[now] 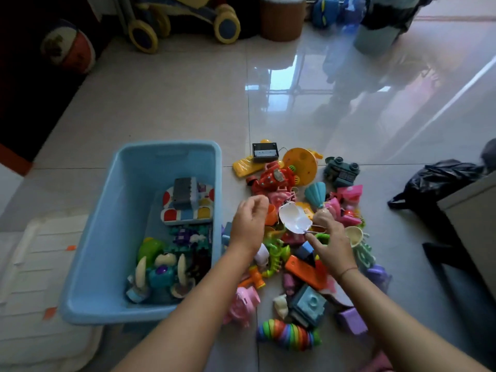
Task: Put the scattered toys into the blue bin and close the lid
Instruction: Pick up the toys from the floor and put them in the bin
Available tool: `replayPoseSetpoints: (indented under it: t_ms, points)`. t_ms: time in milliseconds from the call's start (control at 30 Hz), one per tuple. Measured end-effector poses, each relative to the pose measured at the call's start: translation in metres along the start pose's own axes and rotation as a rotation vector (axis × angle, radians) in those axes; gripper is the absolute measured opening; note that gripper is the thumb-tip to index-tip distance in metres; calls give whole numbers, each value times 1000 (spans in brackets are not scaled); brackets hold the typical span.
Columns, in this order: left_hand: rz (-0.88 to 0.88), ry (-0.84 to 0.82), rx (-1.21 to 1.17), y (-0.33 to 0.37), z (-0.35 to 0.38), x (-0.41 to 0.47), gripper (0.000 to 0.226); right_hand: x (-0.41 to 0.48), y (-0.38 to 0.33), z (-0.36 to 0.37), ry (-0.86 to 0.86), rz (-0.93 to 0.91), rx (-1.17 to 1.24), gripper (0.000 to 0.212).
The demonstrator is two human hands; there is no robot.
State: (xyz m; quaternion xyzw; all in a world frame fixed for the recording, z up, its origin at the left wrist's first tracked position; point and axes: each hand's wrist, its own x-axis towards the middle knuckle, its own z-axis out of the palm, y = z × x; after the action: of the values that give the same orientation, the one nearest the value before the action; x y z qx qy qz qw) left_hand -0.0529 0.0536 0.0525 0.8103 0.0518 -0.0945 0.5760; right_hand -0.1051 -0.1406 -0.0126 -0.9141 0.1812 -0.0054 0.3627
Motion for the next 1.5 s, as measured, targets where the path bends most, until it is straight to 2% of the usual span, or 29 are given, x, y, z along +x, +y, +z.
replayPoseSetpoints:
  t_ms: [133, 300, 433, 567, 667, 767, 867, 967, 1100, 1167, 1233, 1300, 1367, 1500]
  points:
    - [-166, -208, 339, -69, 39, -16, 46, -15, 37, 0, -42, 125, -129, 57]
    - [-51, -232, 700, -113, 55, -21, 59, -29, 53, 22, -91, 210, -159, 66]
    - [76, -290, 769, -105, 75, -14, 64, -30, 50, 35, -36, 214, -4, 64]
    - [106, -346, 659, -92, 109, 1, 65, -29, 51, 30, 81, 199, 107, 55]
    - [125, -475, 657, -89, 128, 16, 65, -31, 64, 16, 174, 187, 141, 57]
    - [141, -630, 763, -90, 130, 28, 60, -34, 80, 7, 205, 177, 137, 60]
    - [200, -654, 774, -91, 121, 29, 49, -38, 81, 7, 190, 173, 141, 61]
    - [160, -454, 567, -72, 99, 20, 47, -37, 58, 8, 207, 143, 190, 58]
    - [269, -29, 288, -27, 46, -17, 47, -30, -2, 2, 322, 64, 391, 53]
    - [289, 268, 199, -8, 10, -36, 45, -29, -44, 2, 342, 4, 458, 50]
    - [246, 603, 111, -1, -29, -46, 45, -34, -94, 7, 253, -97, 524, 50]
    - [109, 834, 11, -9, -70, -43, 45, -44, -145, 23, 84, -213, 560, 52]
    - [-54, 901, -20, -29, -107, -36, 44, -54, -189, 50, -52, -301, 519, 53]
    - [-248, 785, 16, -50, -154, -21, 47, -56, -248, 97, -280, -319, 518, 60]
